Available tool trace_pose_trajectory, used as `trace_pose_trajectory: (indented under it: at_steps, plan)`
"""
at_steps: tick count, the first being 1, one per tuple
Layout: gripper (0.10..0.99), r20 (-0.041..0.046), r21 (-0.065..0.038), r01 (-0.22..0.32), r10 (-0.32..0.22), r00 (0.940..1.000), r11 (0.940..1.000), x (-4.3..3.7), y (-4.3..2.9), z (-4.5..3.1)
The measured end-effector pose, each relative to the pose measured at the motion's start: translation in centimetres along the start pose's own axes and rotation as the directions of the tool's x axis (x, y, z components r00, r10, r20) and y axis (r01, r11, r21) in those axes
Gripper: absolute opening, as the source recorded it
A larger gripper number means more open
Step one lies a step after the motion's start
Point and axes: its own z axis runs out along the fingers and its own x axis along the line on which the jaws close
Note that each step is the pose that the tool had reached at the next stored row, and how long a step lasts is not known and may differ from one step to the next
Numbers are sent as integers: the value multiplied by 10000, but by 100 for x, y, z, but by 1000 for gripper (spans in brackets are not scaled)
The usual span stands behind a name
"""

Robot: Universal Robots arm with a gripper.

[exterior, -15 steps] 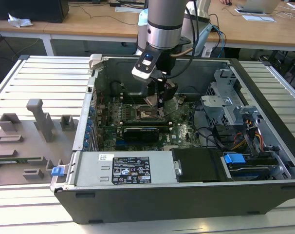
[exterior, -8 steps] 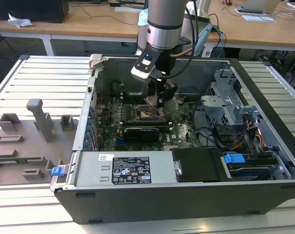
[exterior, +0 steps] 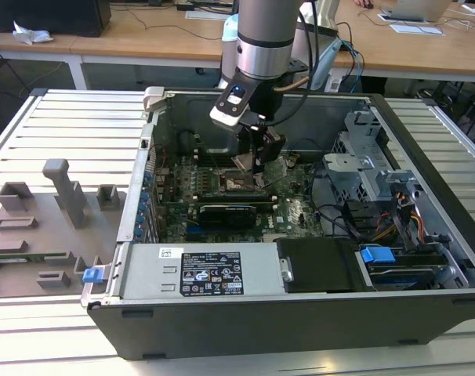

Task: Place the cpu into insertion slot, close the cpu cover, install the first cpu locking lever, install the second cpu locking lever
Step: 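Place the cpu into insertion slot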

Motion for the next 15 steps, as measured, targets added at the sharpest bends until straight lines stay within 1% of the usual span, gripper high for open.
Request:
trace_pose_trajectory:
  at_steps: [10,12,15]
  plan:
    - [541,3,6,-336,336,9994,9994,0,0,0]
    - [541,14,11,-409,409,9992,9992,0,0,1]
    - [541,33,26,-901,901,9959,9959,0,0,1]
